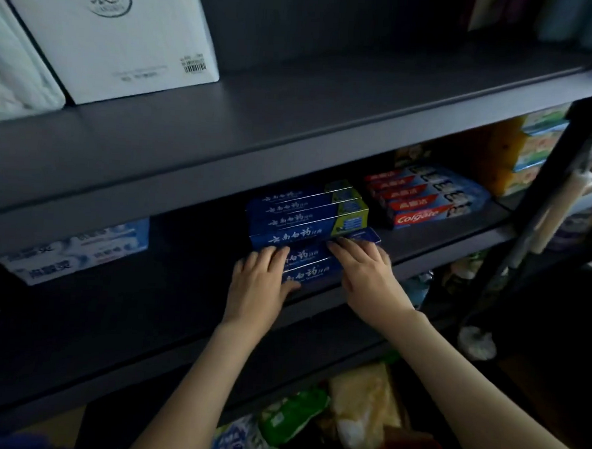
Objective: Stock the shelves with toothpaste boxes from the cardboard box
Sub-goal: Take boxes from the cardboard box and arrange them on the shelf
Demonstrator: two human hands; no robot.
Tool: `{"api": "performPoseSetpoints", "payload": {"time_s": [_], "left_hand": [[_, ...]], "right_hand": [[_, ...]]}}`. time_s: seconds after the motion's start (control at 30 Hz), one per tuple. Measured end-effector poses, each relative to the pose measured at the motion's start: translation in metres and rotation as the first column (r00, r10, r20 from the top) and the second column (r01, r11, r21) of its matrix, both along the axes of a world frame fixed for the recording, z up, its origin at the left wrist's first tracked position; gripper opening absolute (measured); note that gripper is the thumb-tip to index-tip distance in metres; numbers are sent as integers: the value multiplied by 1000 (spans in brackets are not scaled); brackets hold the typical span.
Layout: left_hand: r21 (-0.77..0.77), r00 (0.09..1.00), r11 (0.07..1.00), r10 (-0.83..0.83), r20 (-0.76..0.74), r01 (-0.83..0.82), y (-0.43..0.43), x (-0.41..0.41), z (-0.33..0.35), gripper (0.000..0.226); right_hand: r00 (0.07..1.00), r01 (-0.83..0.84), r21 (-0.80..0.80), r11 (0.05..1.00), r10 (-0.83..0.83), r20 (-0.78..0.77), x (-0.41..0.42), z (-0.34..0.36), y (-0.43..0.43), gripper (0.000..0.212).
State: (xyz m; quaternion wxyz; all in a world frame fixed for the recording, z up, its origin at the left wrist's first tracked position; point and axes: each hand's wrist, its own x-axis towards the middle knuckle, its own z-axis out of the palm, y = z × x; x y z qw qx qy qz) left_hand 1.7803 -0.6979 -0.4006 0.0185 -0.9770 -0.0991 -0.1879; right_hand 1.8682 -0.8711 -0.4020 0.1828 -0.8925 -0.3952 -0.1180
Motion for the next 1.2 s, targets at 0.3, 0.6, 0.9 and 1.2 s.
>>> {"api": "performPoseSetpoints", "payload": {"time_s": [0.3, 0.6, 0.9, 1.2], "left_hand": [[-937, 932, 316, 362, -28, -151, 5, 28, 3, 100], [-916, 936, 361, 350, -39, -174, 1, 46, -2, 79], [-654, 915, 721, 69, 399, 230, -163, -41, -23, 60], [-872, 560, 478, -696, -448, -104, -408, -194, -189, 47]], "right_hand": [[959, -44, 34, 998, 52, -278, 25, 3, 9, 69], [936, -57, 65, 996, 76, -343, 49, 1, 16, 76], [963, 261, 376, 889, -212, -168, -58, -29, -96, 54], [409, 784, -152, 602, -685, -603, -305, -226, -355, 47]]}}
